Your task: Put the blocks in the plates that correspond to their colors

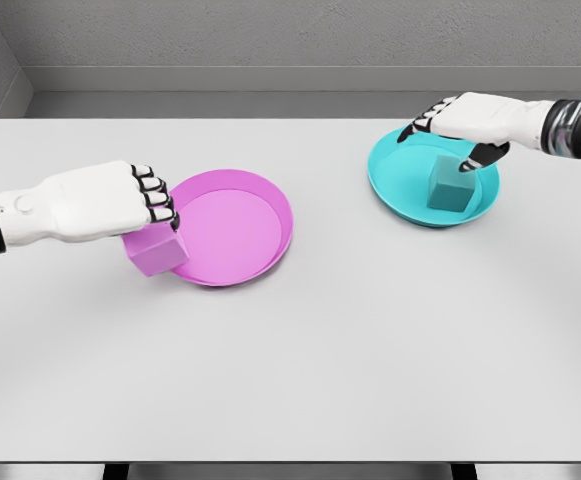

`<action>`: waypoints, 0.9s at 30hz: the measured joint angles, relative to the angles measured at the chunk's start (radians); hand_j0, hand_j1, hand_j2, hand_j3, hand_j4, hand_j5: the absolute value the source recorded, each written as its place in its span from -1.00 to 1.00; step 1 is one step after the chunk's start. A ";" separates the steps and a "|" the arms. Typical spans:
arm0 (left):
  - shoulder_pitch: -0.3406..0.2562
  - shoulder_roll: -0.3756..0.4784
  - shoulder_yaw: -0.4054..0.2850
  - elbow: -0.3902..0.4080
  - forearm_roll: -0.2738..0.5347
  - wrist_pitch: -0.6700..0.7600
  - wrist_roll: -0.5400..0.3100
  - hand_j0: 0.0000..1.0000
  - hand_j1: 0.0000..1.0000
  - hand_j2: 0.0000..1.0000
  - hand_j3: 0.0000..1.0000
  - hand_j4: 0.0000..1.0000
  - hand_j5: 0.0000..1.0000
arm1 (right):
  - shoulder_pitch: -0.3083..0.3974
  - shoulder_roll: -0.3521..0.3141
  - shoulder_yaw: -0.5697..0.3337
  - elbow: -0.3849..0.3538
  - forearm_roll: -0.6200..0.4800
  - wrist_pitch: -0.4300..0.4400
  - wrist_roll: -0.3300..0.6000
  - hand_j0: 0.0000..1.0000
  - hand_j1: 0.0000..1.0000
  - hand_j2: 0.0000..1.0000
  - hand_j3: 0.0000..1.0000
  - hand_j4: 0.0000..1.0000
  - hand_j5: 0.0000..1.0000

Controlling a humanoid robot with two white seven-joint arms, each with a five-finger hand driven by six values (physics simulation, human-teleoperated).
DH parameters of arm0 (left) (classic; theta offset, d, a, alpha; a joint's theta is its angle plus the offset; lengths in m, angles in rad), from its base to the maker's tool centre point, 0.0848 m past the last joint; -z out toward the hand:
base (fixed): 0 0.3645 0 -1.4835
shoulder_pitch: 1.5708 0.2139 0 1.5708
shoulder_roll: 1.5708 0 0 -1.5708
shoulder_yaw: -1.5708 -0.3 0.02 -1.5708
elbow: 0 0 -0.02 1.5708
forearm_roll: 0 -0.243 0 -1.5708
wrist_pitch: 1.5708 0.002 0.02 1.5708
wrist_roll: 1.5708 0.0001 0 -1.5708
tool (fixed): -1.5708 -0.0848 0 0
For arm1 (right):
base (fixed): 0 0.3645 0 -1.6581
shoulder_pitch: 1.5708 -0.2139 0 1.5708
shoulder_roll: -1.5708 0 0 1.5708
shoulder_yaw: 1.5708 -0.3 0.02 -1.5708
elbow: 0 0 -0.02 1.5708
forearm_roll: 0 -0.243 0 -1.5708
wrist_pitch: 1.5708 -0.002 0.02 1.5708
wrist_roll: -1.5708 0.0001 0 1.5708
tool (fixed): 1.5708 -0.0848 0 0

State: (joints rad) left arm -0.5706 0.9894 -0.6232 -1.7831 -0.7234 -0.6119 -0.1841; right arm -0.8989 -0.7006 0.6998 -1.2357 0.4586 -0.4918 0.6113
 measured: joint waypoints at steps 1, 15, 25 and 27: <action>-0.011 -0.015 -0.001 0.002 -0.001 0.000 0.000 -0.13 -0.13 -0.13 -0.13 -0.13 -0.13 | 0.002 -0.002 0.000 -0.001 0.000 0.000 0.000 1.00 1.00 1.00 1.00 1.00 1.00; -0.153 -0.198 -0.121 0.156 -0.032 0.000 0.000 1.00 1.00 1.00 1.00 1.00 1.00 | 0.293 -0.204 -0.228 -0.248 -0.151 -0.115 0.000 1.00 1.00 1.00 1.00 1.00 1.00; -0.161 -0.047 -0.112 0.147 0.128 0.000 0.008 1.00 1.00 1.00 1.00 1.00 1.00 | 0.373 -0.239 -0.286 -0.261 -0.180 -0.122 0.000 1.00 1.00 1.00 1.00 1.00 1.00; -0.126 0.011 -0.110 0.142 0.173 0.000 0.008 1.00 1.00 1.00 1.00 1.00 1.00 | 0.387 -0.239 -0.290 -0.262 -0.180 -0.122 0.000 1.00 1.00 1.00 1.00 1.00 1.00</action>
State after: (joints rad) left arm -0.6966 0.9999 -0.7337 -1.6410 -0.5505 -0.6118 -0.1759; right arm -0.5124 -0.9400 0.4097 -1.4975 0.2783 -0.6137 0.6113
